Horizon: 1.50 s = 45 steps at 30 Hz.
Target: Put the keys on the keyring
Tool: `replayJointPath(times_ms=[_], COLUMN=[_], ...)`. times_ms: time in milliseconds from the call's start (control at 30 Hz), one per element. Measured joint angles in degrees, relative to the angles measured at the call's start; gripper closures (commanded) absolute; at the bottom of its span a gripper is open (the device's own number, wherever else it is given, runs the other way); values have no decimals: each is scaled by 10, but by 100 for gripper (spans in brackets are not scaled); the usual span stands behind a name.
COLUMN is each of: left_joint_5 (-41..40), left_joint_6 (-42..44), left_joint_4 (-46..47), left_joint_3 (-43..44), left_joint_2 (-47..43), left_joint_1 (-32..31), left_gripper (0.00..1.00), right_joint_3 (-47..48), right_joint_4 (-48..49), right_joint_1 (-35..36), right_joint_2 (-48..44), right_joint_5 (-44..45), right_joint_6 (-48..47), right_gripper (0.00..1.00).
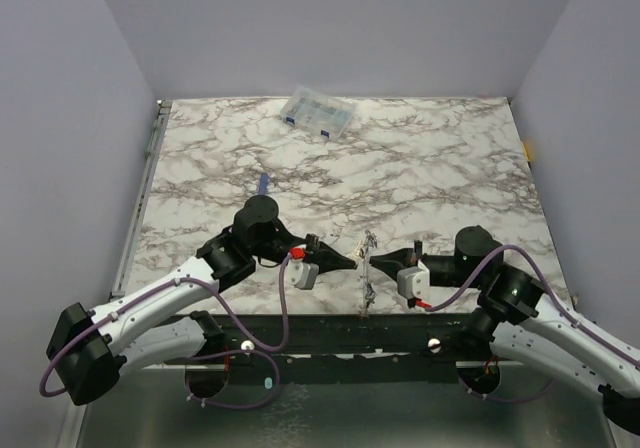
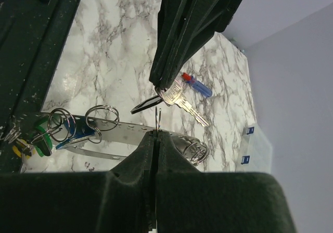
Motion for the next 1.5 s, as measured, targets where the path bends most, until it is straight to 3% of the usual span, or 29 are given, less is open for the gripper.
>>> replayJointPath(times_ms=[733,1500], left_joint_5=[-12,-11], left_joint_6=[153,168], left_joint_4=[-56,-74], left_joint_3=[-28,-29], left_joint_2=[-31,-31], left_joint_1=[0,-35], left_gripper=[100,100], right_joint_3=[13,13], right_joint_4=[-19,-13], right_joint_1=[23,23], right_joint_2=[44,60], right_joint_5=[-35,-35], right_joint_6=[52,54], right_gripper=[100,100])
